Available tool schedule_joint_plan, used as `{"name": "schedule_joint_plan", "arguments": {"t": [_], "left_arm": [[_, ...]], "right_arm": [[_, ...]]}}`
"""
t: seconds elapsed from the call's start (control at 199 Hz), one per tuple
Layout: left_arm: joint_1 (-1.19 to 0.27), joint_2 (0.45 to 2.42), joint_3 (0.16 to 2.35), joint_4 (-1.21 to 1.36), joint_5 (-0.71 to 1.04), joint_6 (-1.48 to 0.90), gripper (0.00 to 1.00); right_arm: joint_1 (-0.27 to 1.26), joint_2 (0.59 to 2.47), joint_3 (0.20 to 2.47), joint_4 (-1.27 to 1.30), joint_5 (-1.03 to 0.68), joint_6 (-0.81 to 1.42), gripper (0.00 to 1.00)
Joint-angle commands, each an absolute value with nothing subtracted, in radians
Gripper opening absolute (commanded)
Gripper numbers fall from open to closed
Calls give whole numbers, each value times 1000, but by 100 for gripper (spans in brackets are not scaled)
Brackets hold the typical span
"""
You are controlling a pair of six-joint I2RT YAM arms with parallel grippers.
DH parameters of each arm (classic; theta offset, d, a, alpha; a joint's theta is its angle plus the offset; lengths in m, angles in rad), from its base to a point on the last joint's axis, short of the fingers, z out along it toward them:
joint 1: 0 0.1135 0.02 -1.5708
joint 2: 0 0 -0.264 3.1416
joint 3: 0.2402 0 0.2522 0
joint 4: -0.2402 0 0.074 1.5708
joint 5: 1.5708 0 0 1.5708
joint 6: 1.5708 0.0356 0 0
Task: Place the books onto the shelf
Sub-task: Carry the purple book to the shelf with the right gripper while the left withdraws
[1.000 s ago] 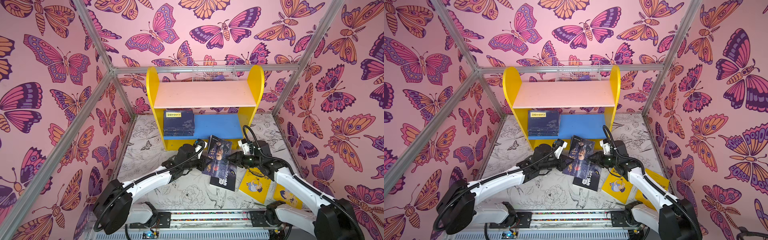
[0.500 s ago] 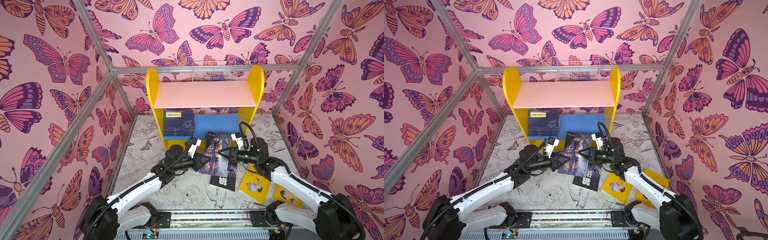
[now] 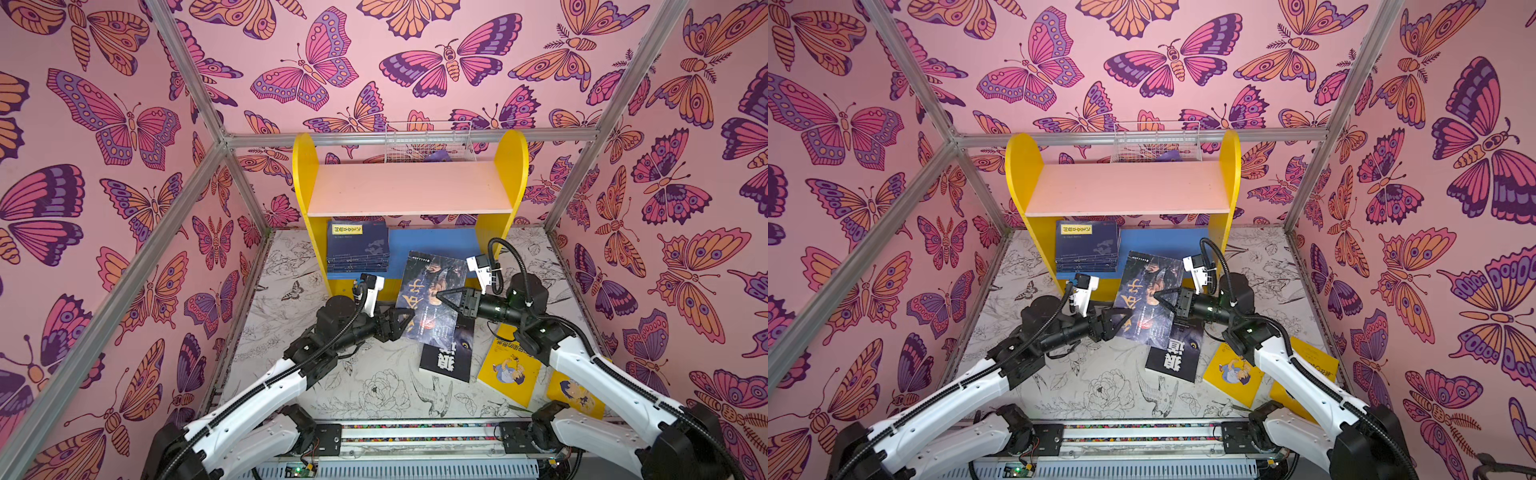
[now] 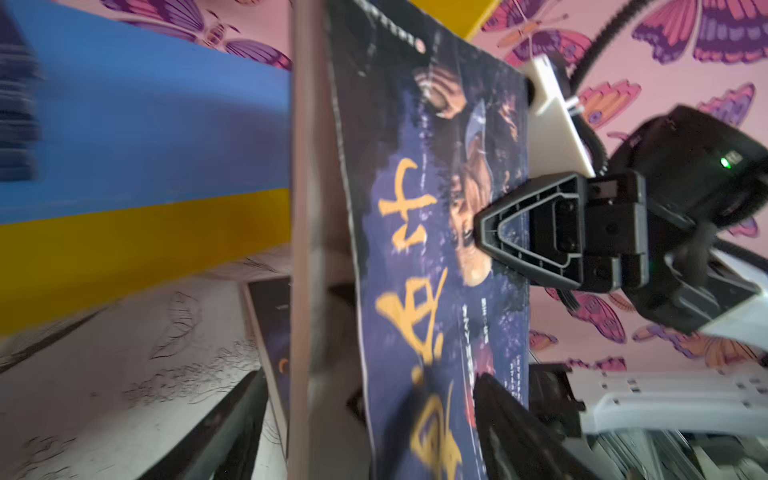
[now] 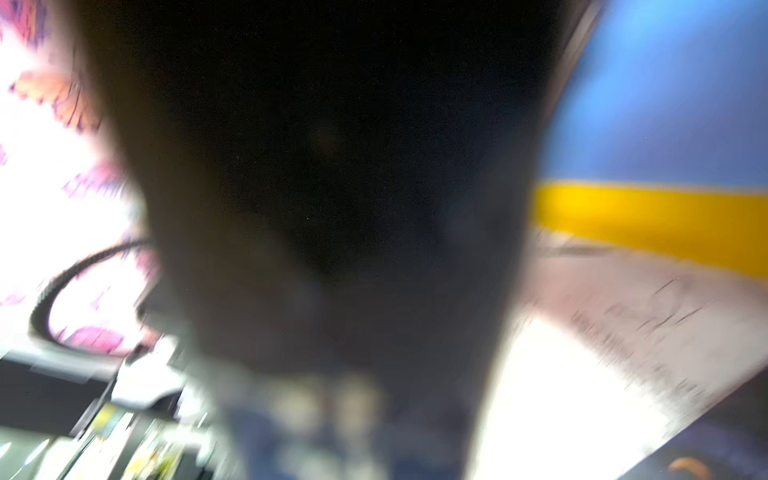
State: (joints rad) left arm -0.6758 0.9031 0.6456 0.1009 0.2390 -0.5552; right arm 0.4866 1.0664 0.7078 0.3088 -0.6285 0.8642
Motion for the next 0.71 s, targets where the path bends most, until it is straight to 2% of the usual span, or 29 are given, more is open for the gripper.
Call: {"name": "schedule_joint_plan", "arguments": {"t": [0.0,0.207,0.473,0.584,0.7], "left_arm": [[-671,815,618,18,-23,-593,82],[-671,698,583,-108,-124,-620,82],[-670,611,538,-130,-73,-628,82],[-672,613,544,-132,-32,-616,84],[-671,623,552,-133,-7,-606,85]], "right_arm": [[505,1070,760,492,-349,903,0],[549,1216,814,740,-75,967,0],[661,1418,917,929,397,916,0],[673,1480,978,891,569,953,0],[671,1510,1030,709,752,1115,0]]}}
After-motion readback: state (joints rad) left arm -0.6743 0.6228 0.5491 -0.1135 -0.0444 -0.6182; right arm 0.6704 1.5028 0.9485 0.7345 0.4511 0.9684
